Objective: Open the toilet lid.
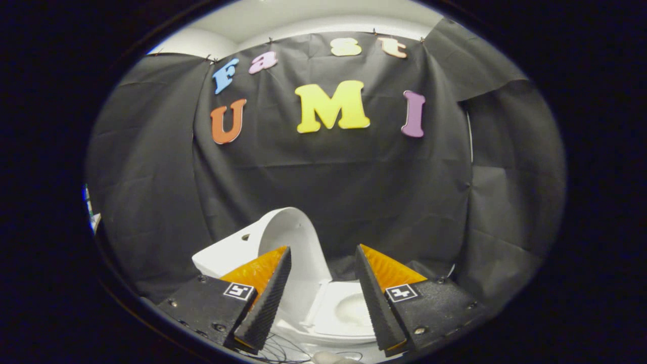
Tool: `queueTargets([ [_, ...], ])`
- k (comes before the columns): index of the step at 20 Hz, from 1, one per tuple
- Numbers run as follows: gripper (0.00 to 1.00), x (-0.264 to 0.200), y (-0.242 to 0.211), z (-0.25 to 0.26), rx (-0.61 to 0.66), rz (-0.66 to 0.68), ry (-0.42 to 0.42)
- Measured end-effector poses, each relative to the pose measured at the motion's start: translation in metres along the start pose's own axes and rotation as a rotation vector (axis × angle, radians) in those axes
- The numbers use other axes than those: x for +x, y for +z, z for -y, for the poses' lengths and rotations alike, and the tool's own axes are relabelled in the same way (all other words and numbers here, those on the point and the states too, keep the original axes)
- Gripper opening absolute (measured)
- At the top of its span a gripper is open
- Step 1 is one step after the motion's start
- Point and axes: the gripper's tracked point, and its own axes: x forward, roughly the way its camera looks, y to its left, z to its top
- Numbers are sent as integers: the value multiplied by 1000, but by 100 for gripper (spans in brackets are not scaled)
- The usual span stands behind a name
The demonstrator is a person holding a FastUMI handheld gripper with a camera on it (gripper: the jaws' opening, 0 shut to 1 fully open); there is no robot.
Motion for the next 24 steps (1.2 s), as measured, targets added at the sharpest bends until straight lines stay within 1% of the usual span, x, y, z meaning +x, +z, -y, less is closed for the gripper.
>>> queueTargets([
  [2,92,-18,2,31,-27,27,-49],
  [3,97,-24,-5,44,-31,34,-68],
  [4,100,-32,-9,55,-25,43,-78],
  [8,100,-63,-32,92,7,74,-106],
  [12,100,-87,-61,126,-31,104,-149],
  [15,100,-108,-93,149,-50,100,-184],
  [19,100,-126,-140,178,-1,47,-235],
  [20,100,-130,-147,185,8,39,-253],
  [24,100,-143,-170,201,-17,30,-271],
])
